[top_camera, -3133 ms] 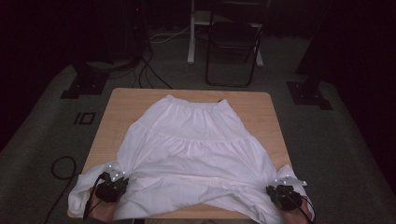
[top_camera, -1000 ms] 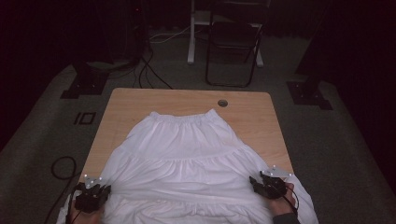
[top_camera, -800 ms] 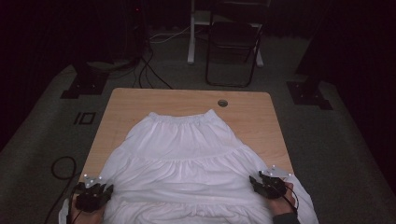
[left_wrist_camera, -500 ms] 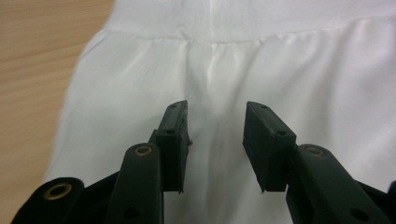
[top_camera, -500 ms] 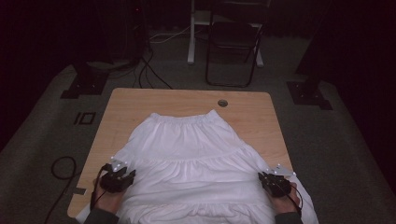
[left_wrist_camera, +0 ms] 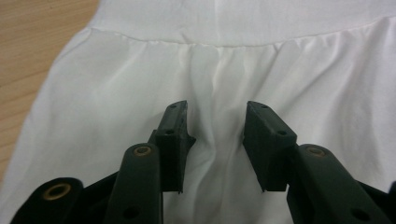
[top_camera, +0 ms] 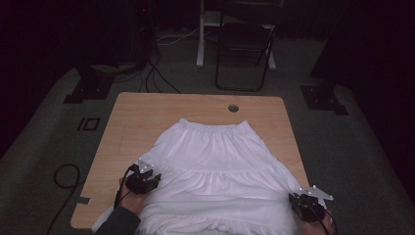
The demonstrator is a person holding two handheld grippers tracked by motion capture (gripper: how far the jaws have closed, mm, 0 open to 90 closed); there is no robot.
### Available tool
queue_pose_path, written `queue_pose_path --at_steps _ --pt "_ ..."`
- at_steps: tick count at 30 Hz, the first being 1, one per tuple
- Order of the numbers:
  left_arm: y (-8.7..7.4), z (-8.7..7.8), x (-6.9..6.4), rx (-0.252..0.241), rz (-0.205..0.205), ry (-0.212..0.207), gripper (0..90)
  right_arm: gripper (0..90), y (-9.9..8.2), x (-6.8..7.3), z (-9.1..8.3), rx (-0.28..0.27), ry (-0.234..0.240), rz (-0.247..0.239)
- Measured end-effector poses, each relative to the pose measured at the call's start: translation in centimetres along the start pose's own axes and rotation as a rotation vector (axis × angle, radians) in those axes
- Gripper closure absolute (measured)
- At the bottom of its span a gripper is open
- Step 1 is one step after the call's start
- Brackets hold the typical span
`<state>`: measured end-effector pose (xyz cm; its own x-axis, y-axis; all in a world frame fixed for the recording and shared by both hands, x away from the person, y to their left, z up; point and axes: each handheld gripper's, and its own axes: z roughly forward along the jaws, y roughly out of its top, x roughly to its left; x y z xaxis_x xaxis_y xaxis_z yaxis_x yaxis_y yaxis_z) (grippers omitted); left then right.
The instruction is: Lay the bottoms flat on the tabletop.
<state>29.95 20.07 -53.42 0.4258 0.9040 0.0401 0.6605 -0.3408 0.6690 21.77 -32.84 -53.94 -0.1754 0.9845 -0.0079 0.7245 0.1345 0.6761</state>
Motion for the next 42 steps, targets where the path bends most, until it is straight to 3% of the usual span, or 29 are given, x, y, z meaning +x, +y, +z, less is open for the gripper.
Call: queue_pose_path --at_steps 4,10,14,17,20,23,28,35,42 --pt "1.2 -0.2 0.1 -0.038 -0.005 -0.005 57.0 50.5 1.0 1.0 0.4 -0.059 0.036 -0.038" --pt "2.3 1.7 -0.3 -0.028 0.018 0.001 53.0 40.9 5.3 3.1 2.4 -0.133 0.068 -0.116" --pt "2.4 2.8 -0.7 -0.032 0.042 -0.009 51.6 42.5 7.3 3.9 5.6 -0.087 0.076 -0.146" --pt "2.4 3.3 -0.2 -0.064 -0.001 -0.035 53.0 48.0 7.5 4.0 7.3 -0.048 0.068 -0.160" --pt "2.7 3.7 0.2 -0.078 -0.008 -0.023 67.3 56.0 7.7 3.4 7.7 -0.057 0.108 -0.113" --pt "3.1 4.1 0.5 -0.085 0.001 -0.016 75.6 64.0 7.9 3.2 8.0 -0.072 0.105 -0.111" --pt "3.5 4.7 1.0 -0.097 -0.002 -0.013 77.1 69.0 8.7 3.0 8.8 -0.082 0.108 -0.114" --pt "5.0 5.9 2.9 -0.089 -0.011 -0.020 76.8 69.8 10.8 2.8 10.5 -0.068 0.115 -0.120" --pt "7.3 7.5 4.4 -0.051 -0.020 -0.007 76.2 69.4 12.4 2.8 11.8 -0.061 0.120 -0.121"
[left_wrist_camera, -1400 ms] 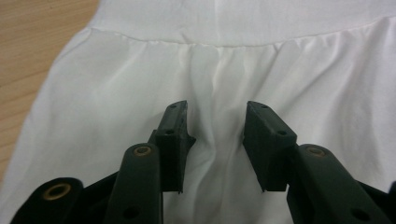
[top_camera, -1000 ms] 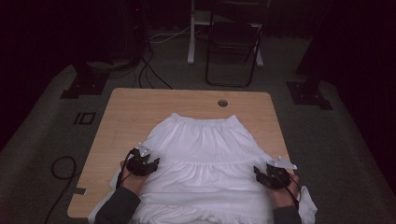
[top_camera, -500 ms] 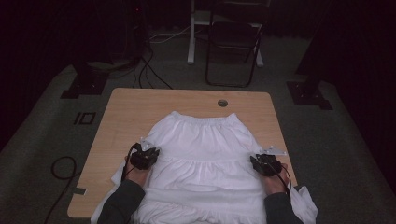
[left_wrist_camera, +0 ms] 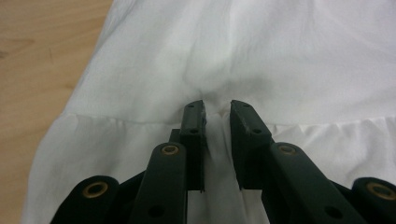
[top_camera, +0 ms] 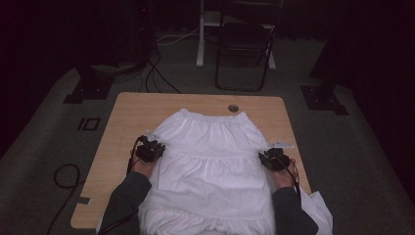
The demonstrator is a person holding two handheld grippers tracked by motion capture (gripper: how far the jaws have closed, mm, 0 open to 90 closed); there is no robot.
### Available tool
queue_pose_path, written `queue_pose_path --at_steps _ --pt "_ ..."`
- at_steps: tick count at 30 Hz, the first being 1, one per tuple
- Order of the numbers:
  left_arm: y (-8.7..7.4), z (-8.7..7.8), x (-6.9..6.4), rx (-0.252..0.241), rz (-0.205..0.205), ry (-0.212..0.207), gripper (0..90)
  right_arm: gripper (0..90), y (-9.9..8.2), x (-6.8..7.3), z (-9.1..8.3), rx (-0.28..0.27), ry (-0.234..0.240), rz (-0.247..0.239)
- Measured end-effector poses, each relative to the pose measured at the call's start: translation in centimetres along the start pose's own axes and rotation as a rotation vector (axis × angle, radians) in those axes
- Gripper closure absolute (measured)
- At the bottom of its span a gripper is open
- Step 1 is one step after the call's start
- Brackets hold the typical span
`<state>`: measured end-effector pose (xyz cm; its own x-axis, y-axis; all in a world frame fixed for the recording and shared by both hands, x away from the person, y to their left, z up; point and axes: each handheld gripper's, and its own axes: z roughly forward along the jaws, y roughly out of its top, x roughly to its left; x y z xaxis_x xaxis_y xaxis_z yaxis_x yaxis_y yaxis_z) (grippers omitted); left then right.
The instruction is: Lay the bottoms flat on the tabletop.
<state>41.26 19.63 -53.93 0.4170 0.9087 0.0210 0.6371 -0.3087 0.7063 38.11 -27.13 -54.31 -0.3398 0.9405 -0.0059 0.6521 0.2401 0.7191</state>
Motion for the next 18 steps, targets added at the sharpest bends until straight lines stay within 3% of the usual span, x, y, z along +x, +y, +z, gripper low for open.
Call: queue_pose_path --at_steps 12,18 --pt "3.6 2.4 1.2 0.082 -0.015 0.086 74.7 68.2 4.6 -0.9 3.7 0.064 -0.030 0.023" --pt "5.0 3.5 1.2 0.111 -0.044 0.130 73.5 67.8 5.6 -1.3 4.8 0.062 -0.052 0.047"
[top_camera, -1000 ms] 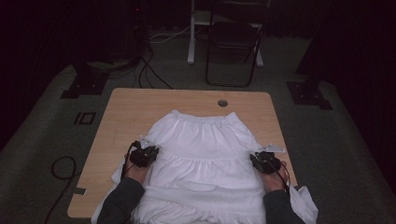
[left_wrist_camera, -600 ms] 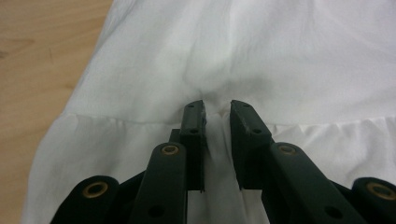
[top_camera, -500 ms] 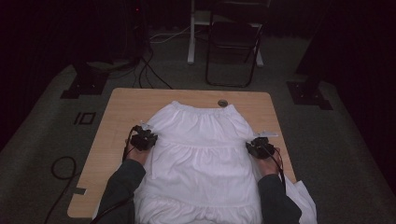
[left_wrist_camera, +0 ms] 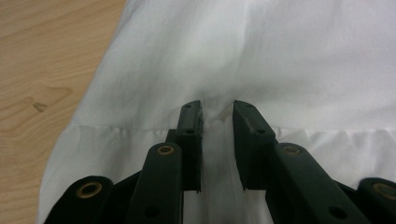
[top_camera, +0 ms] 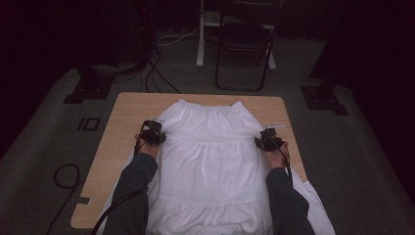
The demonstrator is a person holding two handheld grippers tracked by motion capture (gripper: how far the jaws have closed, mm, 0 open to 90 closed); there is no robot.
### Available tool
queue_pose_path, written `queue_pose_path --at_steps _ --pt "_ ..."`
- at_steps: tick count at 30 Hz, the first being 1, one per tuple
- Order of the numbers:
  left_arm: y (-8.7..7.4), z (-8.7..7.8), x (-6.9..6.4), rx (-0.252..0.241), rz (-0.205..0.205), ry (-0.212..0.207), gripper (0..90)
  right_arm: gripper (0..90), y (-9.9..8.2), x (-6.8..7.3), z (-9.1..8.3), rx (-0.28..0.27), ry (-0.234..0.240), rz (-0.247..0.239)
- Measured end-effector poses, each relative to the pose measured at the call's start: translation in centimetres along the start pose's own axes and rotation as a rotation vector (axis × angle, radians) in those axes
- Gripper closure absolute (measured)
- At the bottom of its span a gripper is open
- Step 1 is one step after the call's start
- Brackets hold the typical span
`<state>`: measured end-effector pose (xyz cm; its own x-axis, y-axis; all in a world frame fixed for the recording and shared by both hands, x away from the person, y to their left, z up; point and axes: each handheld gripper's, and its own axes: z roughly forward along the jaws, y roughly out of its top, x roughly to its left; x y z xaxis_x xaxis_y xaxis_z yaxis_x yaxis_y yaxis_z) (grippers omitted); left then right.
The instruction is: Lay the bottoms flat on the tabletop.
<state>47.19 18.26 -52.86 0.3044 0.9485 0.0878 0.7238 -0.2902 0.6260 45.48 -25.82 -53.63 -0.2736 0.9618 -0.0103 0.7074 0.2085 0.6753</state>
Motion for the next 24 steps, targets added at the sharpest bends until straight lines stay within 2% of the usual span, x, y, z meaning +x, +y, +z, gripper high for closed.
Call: queue_pose_path --at_steps 3,4,6,7,9,10,12,13,14,17,19,21,24 --pt "0.2 0.1 0.0 0.000 -0.038 0.014 72.4 67.4 0.3 -0.1 0.3 -0.002 -0.007 0.009" --pt "0.1 0.1 0.0 -0.002 -0.050 0.012 68.5 65.8 0.3 -0.1 0.3 -0.002 -0.006 0.011" --pt "-0.1 0.0 0.1 0.001 -0.071 -0.006 66.2 63.7 0.3 -0.1 0.2 0.004 -0.007 0.009" --pt "-0.2 -0.2 0.0 0.000 -0.078 -0.010 62.0 57.9 0.1 0.0 -0.1 0.017 -0.003 0.001" --pt "-0.7 -1.1 0.1 -0.024 -0.087 -0.025 61.2 56.2 0.0 0.0 -0.3 0.022 0.000 0.002" --pt "-1.0 -1.7 0.1 -0.037 -0.076 -0.040 59.5 54.9 -0.2 0.0 -0.6 0.014 0.005 -0.002" --pt "-2.0 -3.1 0.0 -0.074 -0.044 -0.055 58.5 52.0 -1.0 0.2 -2.2 -0.025 0.004 -0.027" --pt "-2.6 -3.8 -0.1 -0.073 -0.019 -0.052 58.5 52.0 -1.0 0.2 -2.2 -0.025 0.004 -0.027" --pt "-3.4 -4.7 -0.2 -0.086 0.002 -0.039 56.9 51.5 -1.9 0.2 -3.6 -0.049 -0.001 -0.044" --pt "-5.4 -6.5 -0.1 -0.103 0.020 -0.040 56.0 49.4 -2.7 0.2 -4.6 -0.053 -0.003 -0.052" --pt "-6.9 -7.5 0.1 -0.108 -0.007 -0.054 55.6 47.2 -4.3 0.4 -6.0 -0.058 0.000 -0.061" --pt "-8.6 -8.4 0.2 -0.107 -0.031 -0.061 55.2 46.1 -4.8 0.4 -6.3 -0.057 0.001 -0.059" --pt "-10.3 -9.5 0.2 -0.105 -0.036 -0.071 54.3 43.8 -6.4 0.4 -7.3 -0.057 -0.001 -0.044"
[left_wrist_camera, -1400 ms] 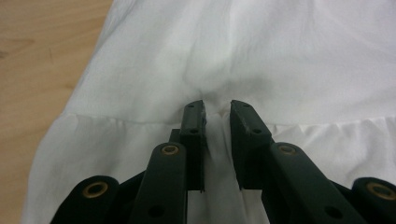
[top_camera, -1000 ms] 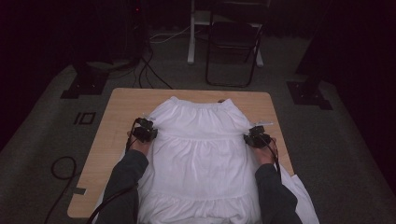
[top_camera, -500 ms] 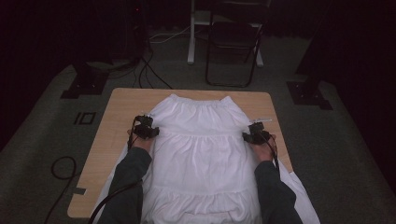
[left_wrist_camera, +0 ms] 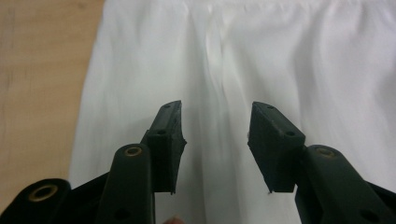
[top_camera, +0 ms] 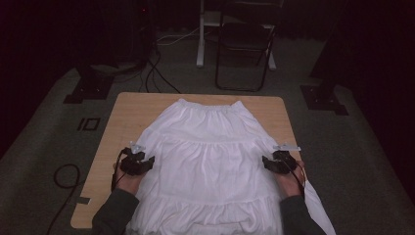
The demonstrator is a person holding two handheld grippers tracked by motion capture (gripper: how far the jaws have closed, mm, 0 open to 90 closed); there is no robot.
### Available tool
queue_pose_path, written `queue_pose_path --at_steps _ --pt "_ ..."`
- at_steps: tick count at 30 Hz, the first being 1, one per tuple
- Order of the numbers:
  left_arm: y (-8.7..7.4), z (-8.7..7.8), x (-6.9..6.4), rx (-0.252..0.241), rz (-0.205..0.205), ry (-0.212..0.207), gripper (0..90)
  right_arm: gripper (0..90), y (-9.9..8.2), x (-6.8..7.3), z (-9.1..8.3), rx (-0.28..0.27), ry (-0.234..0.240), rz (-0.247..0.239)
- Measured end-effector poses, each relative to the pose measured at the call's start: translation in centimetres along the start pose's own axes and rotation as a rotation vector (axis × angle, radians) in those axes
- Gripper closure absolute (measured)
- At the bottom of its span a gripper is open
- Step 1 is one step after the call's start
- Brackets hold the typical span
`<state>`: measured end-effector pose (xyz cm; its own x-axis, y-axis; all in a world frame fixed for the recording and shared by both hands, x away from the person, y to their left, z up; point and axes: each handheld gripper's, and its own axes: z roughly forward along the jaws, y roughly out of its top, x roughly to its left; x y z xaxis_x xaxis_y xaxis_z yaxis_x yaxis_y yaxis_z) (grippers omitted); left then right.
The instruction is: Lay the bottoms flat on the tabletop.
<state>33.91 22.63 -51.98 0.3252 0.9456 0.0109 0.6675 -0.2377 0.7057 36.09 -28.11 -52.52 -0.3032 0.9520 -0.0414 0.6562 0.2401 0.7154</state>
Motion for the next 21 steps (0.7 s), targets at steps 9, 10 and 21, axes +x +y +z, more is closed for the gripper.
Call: queue_pose_path --at_steps 9,10,21 --pt "-3.9 -1.1 0.0 0.024 -0.042 0.015 49.5 39.8 -4.6 -0.3 -2.9 0.015 0.006 0.055" --pt "-4.1 -1.2 0.3 0.018 -0.053 0.010 49.5 39.8 -4.6 -0.3 -2.9 0.015 0.006 0.055" --pt "-5.1 -1.0 4.4 -0.087 -0.130 -0.104 54.3 37.6 -4.9 -2.0 -1.7 -0.015 0.017 0.033"
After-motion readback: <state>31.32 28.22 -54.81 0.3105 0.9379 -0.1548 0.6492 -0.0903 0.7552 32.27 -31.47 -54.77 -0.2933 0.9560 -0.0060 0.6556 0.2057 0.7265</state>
